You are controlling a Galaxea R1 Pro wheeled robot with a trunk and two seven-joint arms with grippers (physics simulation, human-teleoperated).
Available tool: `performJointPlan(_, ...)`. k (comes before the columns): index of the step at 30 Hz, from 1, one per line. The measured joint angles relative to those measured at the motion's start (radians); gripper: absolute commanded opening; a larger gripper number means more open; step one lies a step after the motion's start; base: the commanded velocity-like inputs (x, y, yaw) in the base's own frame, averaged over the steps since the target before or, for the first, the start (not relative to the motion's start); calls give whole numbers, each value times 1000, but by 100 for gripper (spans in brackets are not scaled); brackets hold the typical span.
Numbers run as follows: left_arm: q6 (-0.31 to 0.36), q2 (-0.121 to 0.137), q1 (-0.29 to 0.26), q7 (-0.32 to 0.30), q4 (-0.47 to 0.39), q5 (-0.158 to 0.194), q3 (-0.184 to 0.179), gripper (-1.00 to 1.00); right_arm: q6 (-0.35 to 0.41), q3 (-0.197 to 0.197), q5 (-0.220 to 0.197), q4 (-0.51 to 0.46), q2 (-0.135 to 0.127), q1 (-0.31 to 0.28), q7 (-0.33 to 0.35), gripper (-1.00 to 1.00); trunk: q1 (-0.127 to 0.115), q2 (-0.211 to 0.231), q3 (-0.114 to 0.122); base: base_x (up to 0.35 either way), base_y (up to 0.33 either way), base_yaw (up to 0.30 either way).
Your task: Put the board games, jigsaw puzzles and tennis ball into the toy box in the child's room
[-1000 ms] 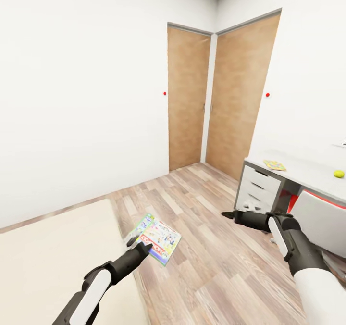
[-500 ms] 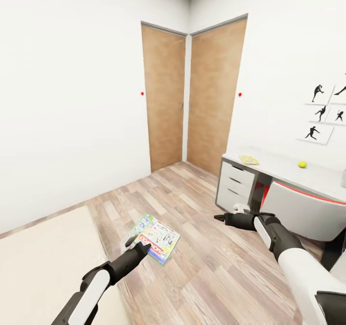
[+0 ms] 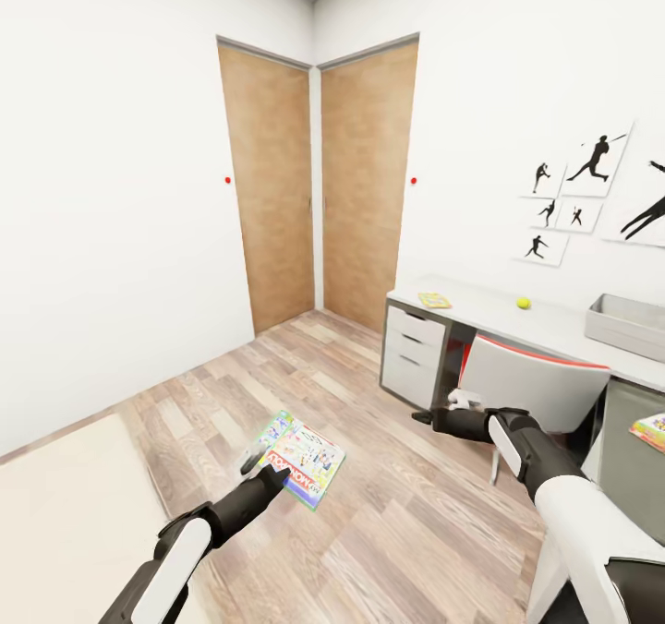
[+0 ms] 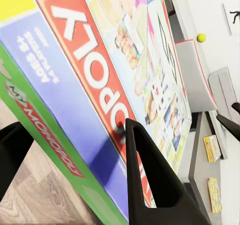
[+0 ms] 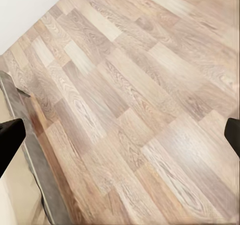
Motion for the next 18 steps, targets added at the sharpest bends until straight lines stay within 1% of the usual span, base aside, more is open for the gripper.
performJointPlan(7, 1, 1, 0, 1, 0, 1, 0, -100, -4, -1, 0, -1, 0, 0, 0, 100, 0, 0, 0, 0, 0, -276)
performJointPlan(12, 0, 1, 0, 0, 0, 2, 1, -100, -5, -2, 0, -13, 0, 2, 0, 100, 0, 0, 0, 0, 0, -85)
performJointPlan(18, -1, 1, 0, 0, 1, 2, 1, -100, -6, -3, 0, -21, 0, 4, 0, 100, 0, 0, 0, 0, 0, -32)
